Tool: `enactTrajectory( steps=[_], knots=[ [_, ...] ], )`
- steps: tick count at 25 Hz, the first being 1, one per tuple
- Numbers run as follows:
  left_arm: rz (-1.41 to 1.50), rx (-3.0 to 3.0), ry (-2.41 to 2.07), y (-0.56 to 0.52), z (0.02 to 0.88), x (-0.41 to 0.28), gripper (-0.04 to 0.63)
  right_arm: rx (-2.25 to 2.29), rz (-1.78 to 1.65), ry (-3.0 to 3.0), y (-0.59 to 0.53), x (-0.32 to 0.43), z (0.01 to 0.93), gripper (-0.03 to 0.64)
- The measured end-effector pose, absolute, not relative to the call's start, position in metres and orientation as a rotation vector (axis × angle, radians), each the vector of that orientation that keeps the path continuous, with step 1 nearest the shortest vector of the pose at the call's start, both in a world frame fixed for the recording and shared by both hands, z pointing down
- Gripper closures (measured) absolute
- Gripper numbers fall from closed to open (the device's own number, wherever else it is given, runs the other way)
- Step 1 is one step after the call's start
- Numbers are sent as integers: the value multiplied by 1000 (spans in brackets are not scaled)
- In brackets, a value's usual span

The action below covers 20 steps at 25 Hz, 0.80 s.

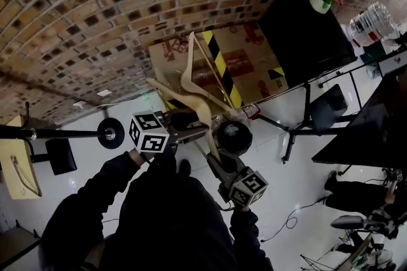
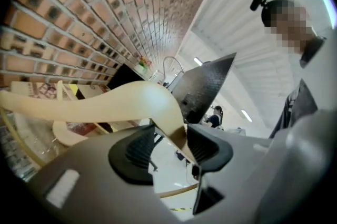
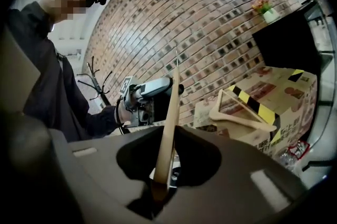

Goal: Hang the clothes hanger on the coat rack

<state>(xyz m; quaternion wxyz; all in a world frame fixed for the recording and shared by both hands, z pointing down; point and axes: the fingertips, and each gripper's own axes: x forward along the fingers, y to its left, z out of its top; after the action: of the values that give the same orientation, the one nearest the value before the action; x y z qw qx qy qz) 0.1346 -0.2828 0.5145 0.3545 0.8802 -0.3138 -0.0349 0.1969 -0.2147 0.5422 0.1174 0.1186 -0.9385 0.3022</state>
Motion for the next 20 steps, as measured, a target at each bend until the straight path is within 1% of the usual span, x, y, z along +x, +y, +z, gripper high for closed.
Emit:
enactTrajectory(
  steps=[3,7,20],
  knots=[
    [-134,2216,-958,-245,514,127,397,190,810,-2738,-184,196,545,558],
    [-192,2122,-1170,-193,513,97,394,-47,695,-2725,-146,176,545,558],
    [-372,1813,-1679,-46,494,-24,382,-556,355,-2630,-42,70,531,558]
  ],
)
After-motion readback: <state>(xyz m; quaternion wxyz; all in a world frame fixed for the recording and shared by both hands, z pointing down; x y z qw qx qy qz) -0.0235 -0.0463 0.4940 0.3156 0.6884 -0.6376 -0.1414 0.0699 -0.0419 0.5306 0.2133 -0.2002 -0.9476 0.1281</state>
